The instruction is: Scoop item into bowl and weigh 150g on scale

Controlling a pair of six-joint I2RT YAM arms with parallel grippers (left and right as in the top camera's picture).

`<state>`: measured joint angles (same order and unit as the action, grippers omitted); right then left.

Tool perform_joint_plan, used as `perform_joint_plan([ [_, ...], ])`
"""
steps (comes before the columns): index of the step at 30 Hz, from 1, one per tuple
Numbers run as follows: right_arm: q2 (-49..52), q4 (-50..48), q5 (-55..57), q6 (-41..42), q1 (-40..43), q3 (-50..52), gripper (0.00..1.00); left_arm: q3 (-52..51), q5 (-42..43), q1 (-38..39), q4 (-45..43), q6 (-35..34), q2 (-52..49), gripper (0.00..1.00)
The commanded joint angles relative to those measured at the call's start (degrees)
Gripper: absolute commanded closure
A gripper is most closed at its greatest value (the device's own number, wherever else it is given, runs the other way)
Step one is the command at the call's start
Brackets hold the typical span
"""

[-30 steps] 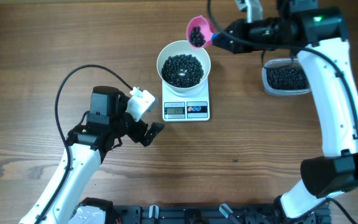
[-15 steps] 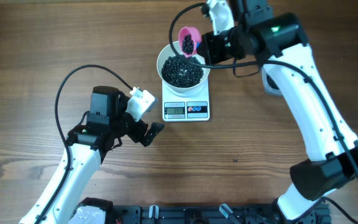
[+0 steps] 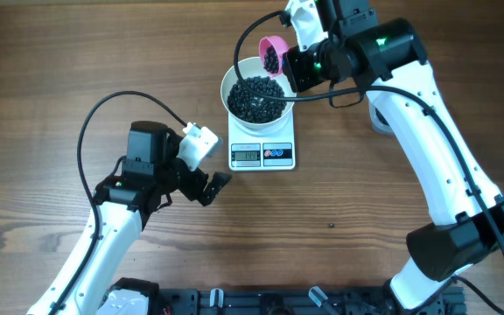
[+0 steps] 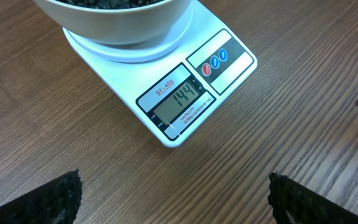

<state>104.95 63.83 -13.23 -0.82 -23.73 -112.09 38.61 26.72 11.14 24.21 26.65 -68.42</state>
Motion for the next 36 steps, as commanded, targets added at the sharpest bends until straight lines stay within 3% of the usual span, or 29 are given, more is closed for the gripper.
perform_joint_plan([
  [1, 0.7, -0.2, 1.2, -3.8, -0.3, -0.3, 0.96, -0.4, 0.9, -0.1, 0.0, -0.3, -0.1, 0.00],
  [36, 0.7, -3.4, 1.0, -18.5, -0.3, -0.3, 0.96, -0.4, 0.9, -0.1, 0.0, -0.3, -0.1, 0.00],
])
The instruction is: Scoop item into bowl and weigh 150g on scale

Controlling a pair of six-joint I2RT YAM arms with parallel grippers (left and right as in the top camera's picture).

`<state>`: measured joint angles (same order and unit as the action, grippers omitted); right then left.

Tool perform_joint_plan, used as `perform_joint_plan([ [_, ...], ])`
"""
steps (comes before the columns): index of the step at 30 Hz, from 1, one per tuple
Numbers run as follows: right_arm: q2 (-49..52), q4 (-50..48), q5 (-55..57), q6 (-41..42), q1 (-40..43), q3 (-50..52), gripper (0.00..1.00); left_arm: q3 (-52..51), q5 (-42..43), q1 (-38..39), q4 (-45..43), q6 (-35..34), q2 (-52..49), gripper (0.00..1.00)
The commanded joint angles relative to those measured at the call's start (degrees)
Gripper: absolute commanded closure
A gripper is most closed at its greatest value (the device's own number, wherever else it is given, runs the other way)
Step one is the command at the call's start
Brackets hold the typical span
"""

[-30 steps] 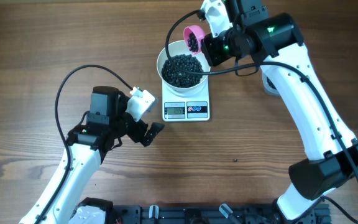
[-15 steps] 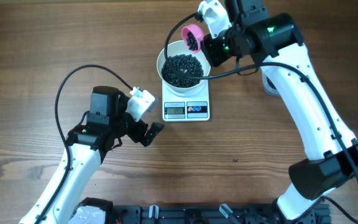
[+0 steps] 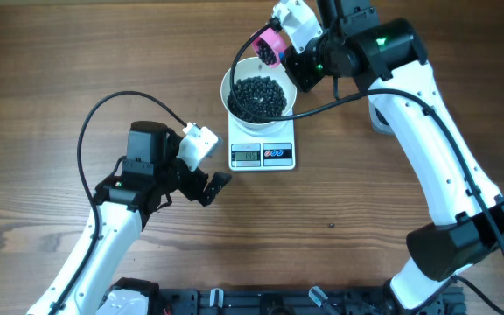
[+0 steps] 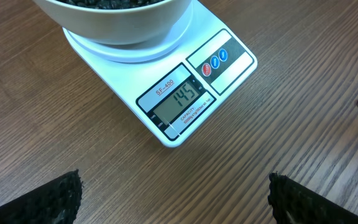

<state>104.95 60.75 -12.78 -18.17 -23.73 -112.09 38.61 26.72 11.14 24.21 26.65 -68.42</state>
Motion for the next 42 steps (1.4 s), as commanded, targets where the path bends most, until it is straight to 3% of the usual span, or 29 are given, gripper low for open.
perform_joint_plan([
  [1, 0.7, -0.3, 0.5, -1.1, -0.3, -0.3, 0.96, -0.4, 0.9, -0.1, 0.0, -0.3, -0.1, 0.00],
  [5, 0.7, -0.6, -0.5, -0.1, -0.2, -0.3, 0.96, -0.4, 0.9, -0.1, 0.0, -0.3, -0.1, 0.00],
  [7, 0.7, -0.5, -3.0, 4.2, -0.1, -0.3, 0.96, -0.4, 0.9, -0.1, 0.0, -0.3, -0.1, 0.00],
  [15, 0.7, -0.1, -21.6, 17.1, 7.2, -0.3, 0.96, -0.4, 0.9, -0.1, 0.0, -0.3, -0.1, 0.00],
  [23, 0.7, 0.0, -35.8, 18.8, 15.5, -0.3, 0.96, -0.4, 0.9, -0.1, 0.0, -0.3, -0.1, 0.00],
  [30, 0.7, 0.4, -41.3, 19.7, 19.8, -0.3, 0.96, -0.4, 0.9, -0.1, 0.0, -0.3, -0.1, 0.00],
  [42, -0.2, 1.3, -41.2, 19.7, 21.1, -0.3, 0.96, -0.4, 0.9, -0.1, 0.0, -0.3, -0.1, 0.00],
])
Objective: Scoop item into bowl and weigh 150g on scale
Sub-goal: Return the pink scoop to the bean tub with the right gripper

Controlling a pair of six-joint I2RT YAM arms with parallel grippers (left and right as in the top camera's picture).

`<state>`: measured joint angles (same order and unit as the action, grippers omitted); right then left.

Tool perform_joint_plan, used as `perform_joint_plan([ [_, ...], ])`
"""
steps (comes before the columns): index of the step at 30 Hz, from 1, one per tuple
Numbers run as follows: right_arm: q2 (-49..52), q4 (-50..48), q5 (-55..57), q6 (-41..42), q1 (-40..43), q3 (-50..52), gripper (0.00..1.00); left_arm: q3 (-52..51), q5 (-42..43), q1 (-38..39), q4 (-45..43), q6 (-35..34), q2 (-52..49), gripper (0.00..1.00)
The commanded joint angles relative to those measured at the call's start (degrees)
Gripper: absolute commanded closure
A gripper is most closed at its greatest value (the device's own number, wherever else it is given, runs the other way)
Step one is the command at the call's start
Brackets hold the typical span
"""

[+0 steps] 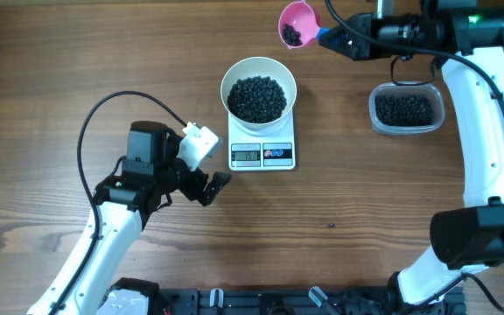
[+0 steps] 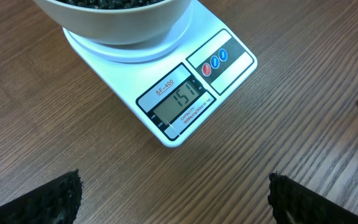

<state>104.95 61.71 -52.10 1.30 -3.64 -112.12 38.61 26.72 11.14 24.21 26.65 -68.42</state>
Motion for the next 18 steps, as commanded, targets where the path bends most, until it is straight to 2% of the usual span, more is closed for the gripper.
perform_joint_plan([
  [1, -0.9, 1.0, -1.9, 0.2, 2.4, -0.3, 0.96, -0.4, 0.9, -0.1, 0.0, -0.3, -0.1, 0.00],
  [12, -5.9, 20.6, -0.3, -12.5, 26.0, -0.3, 0.96, -0.4, 0.9, -0.1, 0.0, -0.3, -0.1, 0.00],
  [14, -5.9, 21.7, 5.4, -12.3, 27.7, -0.3, 0.96, -0.4, 0.9, -0.1, 0.0, -0.3, -0.1, 0.00],
  [18, -5.9, 24.6, 24.1, -8.7, 27.9, -0.3, 0.96, -0.4, 0.9, -0.1, 0.0, -0.3, -0.1, 0.00],
])
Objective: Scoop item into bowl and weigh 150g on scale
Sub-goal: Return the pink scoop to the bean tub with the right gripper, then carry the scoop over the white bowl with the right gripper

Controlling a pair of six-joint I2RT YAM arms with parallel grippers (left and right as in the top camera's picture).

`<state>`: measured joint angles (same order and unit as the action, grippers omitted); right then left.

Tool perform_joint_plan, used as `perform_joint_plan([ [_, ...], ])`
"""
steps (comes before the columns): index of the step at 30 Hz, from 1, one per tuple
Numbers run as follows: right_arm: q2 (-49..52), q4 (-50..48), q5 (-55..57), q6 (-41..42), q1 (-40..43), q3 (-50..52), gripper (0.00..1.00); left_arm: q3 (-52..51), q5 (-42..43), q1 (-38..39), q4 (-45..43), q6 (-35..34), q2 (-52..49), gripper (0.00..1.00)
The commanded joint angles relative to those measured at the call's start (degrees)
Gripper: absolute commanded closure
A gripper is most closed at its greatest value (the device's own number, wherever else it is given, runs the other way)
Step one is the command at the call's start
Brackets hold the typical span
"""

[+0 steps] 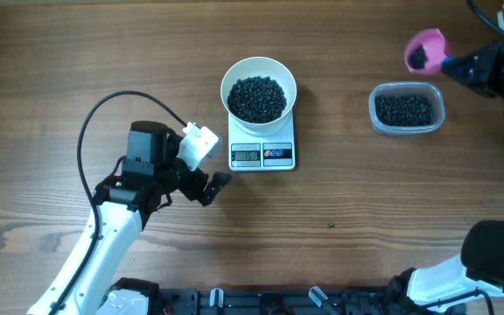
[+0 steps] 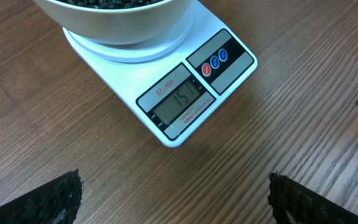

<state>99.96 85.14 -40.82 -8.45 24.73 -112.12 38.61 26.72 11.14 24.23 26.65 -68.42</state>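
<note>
A white bowl [image 1: 258, 87] full of black beans stands on the white scale [image 1: 262, 154]. In the left wrist view the scale's display [image 2: 180, 99] reads 151, with the bowl [image 2: 120, 22] just above it. At the far right a pink scoop [image 1: 424, 50] with some beans in it hovers beside the clear bean container [image 1: 406, 108]. My right gripper [image 1: 478, 66] is shut on the scoop's blue handle. My left gripper [image 1: 213, 186] stands open in front of the scale, its black fingers [image 2: 55, 199] wide apart with only bare table between them.
A single stray bean [image 1: 331, 226] lies on the wooden table in front of the scale, also seen as a loose bean at the right edge. The black cable [image 1: 103, 109] of the left arm loops over the table on the left.
My right gripper has carried the pink scoop from behind the bowl's right side to the far right, past the bean container. The display still reads 151. The left arm has not moved.
The scoop was tilted at the bowl's far rim with the scale at 144, then still at the rim at 145. Then it was held away behind the bowl with 151 showing. Now it is at the right edge by the container, and the scale reads 151.
</note>
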Motion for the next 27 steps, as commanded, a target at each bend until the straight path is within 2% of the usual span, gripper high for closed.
perform_joint_plan([
  [1, -0.9, 1.7, 14.8, 1.1, -0.5, -0.2, 0.96, -0.4, 0.9, -0.1, 0.0, -0.3, -0.1, 0.00],
  [6, -0.8, 1.8, 29.3, 4.3, -3.5, 2.2, 0.95, -0.4, 0.9, -0.1, 0.0, -0.3, -0.1, 0.00],
  [15, 0.2, -8.3, 51.0, 11.7, -21.9, 12.6, 0.95, -0.4, 0.9, -0.1, 0.0, -0.3, -0.1, 0.00],
  [21, 1.8, -8.4, 74.6, 13.6, -33.1, 12.8, 0.96, -0.4, 0.9, -0.1, 0.0, -0.3, -0.1, 0.00],
  [27, 1.8, -8.2, 76.7, 11.1, -34.8, 12.8, 0.96, -0.4, 0.9, -0.1, 0.0, -0.3, -0.1, 0.00],
])
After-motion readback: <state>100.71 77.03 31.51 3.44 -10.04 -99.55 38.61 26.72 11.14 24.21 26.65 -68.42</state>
